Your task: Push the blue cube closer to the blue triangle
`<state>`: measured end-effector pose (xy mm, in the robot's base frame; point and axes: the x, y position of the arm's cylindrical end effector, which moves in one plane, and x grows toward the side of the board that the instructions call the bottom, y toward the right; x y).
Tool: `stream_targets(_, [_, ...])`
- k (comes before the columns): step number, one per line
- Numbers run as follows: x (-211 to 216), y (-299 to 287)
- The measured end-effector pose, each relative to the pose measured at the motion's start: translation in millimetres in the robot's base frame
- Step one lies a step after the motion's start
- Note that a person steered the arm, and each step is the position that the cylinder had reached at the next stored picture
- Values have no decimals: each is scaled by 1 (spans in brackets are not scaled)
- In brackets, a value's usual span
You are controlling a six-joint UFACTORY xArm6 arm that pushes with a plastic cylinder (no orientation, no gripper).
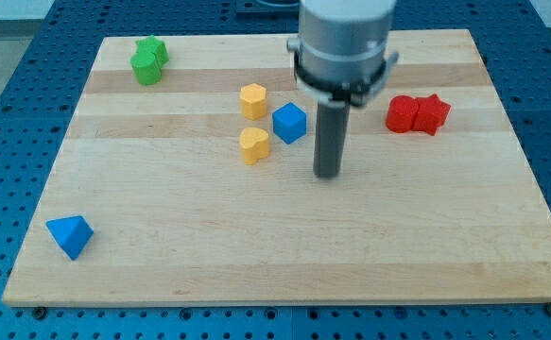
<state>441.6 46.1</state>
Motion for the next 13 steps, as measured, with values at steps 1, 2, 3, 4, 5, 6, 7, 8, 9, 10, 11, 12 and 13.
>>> stream_targets(1, [-74, 0])
stream_targets(2, [-108, 0])
stream_targets(3, [-109, -20])
stream_targets(4, [-98, -48])
stream_targets(5, [-78, -51])
stream_targets(6, [-51, -49])
stream_targets(7, [-16, -43])
stream_targets(8, [14, -43])
stream_targets(9, [30, -43])
stream_targets(10, [-21, -42])
stream_targets(11, [-15, -9])
stream_targets(12, [-14, -6])
stream_targets(13, [-5, 12])
